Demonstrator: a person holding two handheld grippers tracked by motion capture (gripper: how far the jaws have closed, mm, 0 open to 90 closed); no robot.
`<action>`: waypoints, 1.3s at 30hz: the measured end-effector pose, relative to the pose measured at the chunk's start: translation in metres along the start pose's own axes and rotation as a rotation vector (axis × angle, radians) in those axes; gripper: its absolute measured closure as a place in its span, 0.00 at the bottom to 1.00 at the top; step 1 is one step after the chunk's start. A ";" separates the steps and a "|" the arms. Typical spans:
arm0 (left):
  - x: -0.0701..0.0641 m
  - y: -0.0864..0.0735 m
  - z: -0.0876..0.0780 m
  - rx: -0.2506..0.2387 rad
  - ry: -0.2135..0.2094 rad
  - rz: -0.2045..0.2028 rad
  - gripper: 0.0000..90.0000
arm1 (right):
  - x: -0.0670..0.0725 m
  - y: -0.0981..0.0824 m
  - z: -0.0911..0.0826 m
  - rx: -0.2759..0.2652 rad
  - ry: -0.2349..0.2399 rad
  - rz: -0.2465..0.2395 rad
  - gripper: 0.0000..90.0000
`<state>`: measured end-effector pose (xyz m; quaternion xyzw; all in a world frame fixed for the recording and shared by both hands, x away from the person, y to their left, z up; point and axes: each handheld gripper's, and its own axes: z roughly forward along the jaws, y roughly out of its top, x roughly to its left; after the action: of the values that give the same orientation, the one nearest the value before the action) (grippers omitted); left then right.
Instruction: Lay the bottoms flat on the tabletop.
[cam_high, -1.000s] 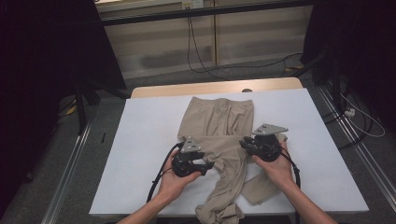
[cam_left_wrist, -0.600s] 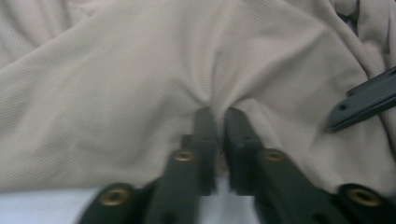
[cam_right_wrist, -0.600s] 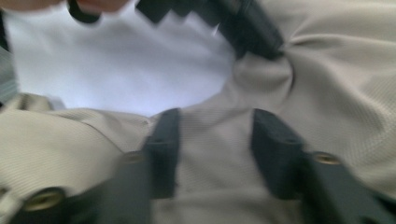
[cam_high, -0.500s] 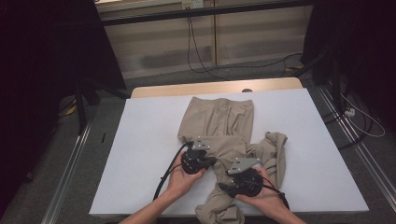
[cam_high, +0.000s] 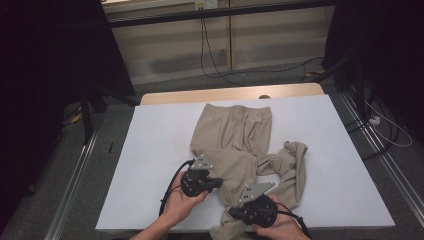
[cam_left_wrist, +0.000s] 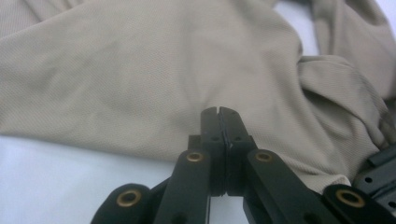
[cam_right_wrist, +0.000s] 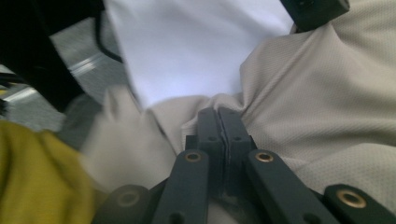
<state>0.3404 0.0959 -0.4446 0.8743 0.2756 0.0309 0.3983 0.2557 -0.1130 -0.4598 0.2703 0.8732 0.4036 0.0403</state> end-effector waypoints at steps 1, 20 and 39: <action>-0.001 -0.002 -0.003 -0.002 0.003 0.001 1.00 | 0.002 0.000 -0.001 -0.007 0.013 0.005 0.98; 0.030 0.002 -0.002 -0.054 0.117 -0.082 0.99 | -0.039 -0.007 -0.027 0.025 -0.211 -0.011 0.95; -0.038 -0.005 0.022 0.033 -0.036 0.191 0.62 | -0.044 -0.012 -0.033 -0.015 -0.203 -0.003 0.79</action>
<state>0.3124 0.0646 -0.4571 0.9035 0.1842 0.0484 0.3839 0.2788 -0.1642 -0.4527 0.3080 0.8619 0.3808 0.1313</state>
